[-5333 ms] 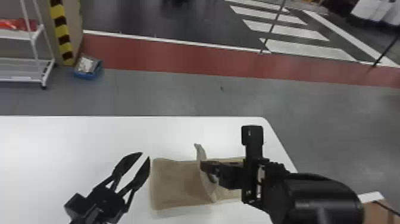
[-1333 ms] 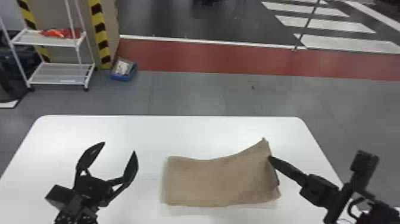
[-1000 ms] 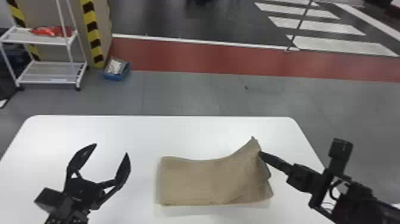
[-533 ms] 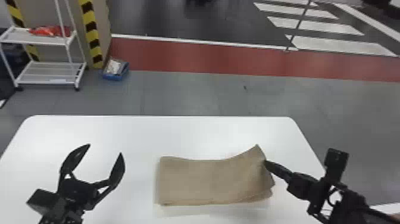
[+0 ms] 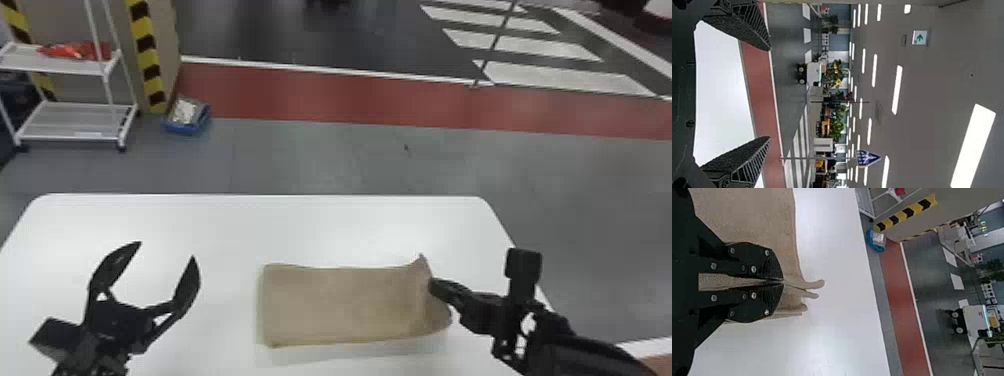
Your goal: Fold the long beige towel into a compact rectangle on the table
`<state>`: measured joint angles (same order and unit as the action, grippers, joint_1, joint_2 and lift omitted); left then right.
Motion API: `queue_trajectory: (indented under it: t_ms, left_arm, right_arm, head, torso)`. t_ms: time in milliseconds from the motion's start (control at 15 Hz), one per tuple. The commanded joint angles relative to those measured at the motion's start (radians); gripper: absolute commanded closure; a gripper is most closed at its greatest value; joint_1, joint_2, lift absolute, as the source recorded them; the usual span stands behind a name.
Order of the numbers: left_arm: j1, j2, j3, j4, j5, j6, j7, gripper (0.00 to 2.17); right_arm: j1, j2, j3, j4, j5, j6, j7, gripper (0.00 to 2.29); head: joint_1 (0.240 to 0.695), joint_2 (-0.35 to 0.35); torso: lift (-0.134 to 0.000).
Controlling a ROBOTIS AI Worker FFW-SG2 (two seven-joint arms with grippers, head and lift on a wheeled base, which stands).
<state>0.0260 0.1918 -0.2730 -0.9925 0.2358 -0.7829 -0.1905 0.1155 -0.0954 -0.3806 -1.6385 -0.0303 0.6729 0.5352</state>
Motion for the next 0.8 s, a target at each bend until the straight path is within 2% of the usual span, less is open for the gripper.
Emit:
queue_trajectory:
  t_ms: [0, 67, 133, 333, 533, 733]
  left_arm:
    - [0.002, 0.003, 0.008, -0.002, 0.002, 0.003, -0.001, 0.08]
    - [0.005, 0.003, 0.011, -0.008, 0.002, 0.003, -0.006, 0.08]
    - [0.008, 0.003, 0.012, -0.012, 0.003, 0.006, -0.009, 0.08]
    - [0.029, 0.003, 0.011, -0.068, 0.008, 0.046, -0.024, 0.08]
    - [0.071, 0.005, 0.008, -0.206, 0.023, 0.236, -0.053, 0.08]
    - [0.091, 0.001, -0.048, -0.264, 0.019, 0.313, -0.066, 0.08]
  right_arm:
    - [0.018, 0.005, 0.019, -0.011, 0.035, -0.002, -0.034, 0.40]
    - [0.038, 0.005, 0.012, -0.030, 0.032, -0.011, -0.049, 0.10]
    - [0.052, 0.008, 0.003, -0.049, 0.021, -0.029, -0.061, 0.02]
    - [0.092, 0.013, -0.034, -0.080, -0.011, -0.112, -0.075, 0.03]
    - [0.099, 0.013, -0.063, -0.080, -0.016, -0.140, -0.075, 0.05]
    - [0.099, 0.013, -0.075, -0.063, -0.019, -0.164, -0.098, 0.09]
  head:
    - [0.695, -0.209]
    - [0.695, -0.209]
    - [0.695, -0.210]
    - [0.695, -0.224]
    - [0.695, -0.258]
    - [0.695, -0.297]
  torso:
    - [0.000]
    - [0.000]
    - [0.000]
    - [0.000]
    - [0.000]
    - [0.000]
